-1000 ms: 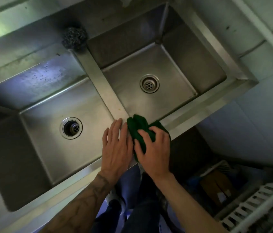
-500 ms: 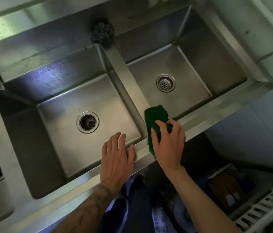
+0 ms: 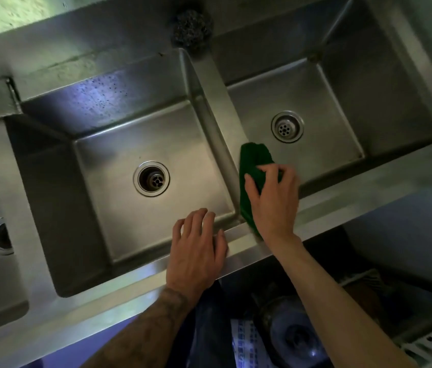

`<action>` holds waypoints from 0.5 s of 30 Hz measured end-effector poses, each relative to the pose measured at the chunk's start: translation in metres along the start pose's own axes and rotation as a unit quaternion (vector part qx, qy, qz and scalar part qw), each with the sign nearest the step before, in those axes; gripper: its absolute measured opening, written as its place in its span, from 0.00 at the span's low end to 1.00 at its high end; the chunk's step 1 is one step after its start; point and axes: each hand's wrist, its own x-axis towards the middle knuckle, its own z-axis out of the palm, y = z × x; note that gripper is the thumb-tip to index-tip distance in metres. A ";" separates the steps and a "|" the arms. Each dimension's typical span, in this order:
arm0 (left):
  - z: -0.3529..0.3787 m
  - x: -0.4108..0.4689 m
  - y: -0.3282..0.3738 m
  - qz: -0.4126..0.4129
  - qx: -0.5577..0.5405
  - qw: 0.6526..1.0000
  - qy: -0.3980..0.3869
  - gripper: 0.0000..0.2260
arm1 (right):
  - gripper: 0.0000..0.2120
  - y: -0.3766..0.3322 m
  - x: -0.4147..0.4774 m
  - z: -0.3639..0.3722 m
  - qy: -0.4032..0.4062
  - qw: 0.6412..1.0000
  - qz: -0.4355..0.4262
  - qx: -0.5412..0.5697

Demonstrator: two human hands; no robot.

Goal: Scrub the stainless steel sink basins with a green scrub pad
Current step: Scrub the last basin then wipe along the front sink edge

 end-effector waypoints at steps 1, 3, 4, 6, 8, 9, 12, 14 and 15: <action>0.000 0.000 0.000 0.001 0.000 1.000 0.005 0.20 | 0.17 -0.011 0.016 0.006 0.006 1.000 0.000 0.014; 0.001 0.001 0.000 -0.003 -0.002 1.000 0.015 0.20 | 0.18 -0.035 0.048 0.015 0.010 0.999 -0.027 0.020; 0.002 0.001 0.000 -0.003 -0.005 1.000 0.012 0.19 | 0.19 -0.042 0.059 0.018 0.006 0.999 -0.045 0.013; 0.001 0.001 -0.001 -0.002 -0.006 1.000 0.005 0.19 | 0.21 -0.042 0.064 0.021 -0.014 0.998 -0.069 0.003; 0.002 0.001 0.000 0.001 -0.006 1.000 -0.002 0.18 | 0.21 -0.029 0.045 0.015 -0.023 0.998 -0.062 0.001; 0.001 0.002 -0.001 0.002 -0.004 1.000 -0.002 0.18 | 0.21 -0.021 0.031 0.012 -0.022 0.998 -0.055 0.000; 0.002 0.001 -0.001 0.005 0.002 1.000 0.009 0.18 | 0.18 -0.014 0.011 0.011 -0.007 0.999 -0.033 -0.009; 0.002 0.003 -0.002 0.011 0.007 1.000 0.016 0.19 | 0.15 -0.026 0.030 0.018 0.015 0.999 -0.027 -0.007; 0.003 0.002 -0.001 0.014 0.008 1.000 0.023 0.19 | 0.15 -0.037 0.045 0.022 0.024 0.999 -0.034 -0.009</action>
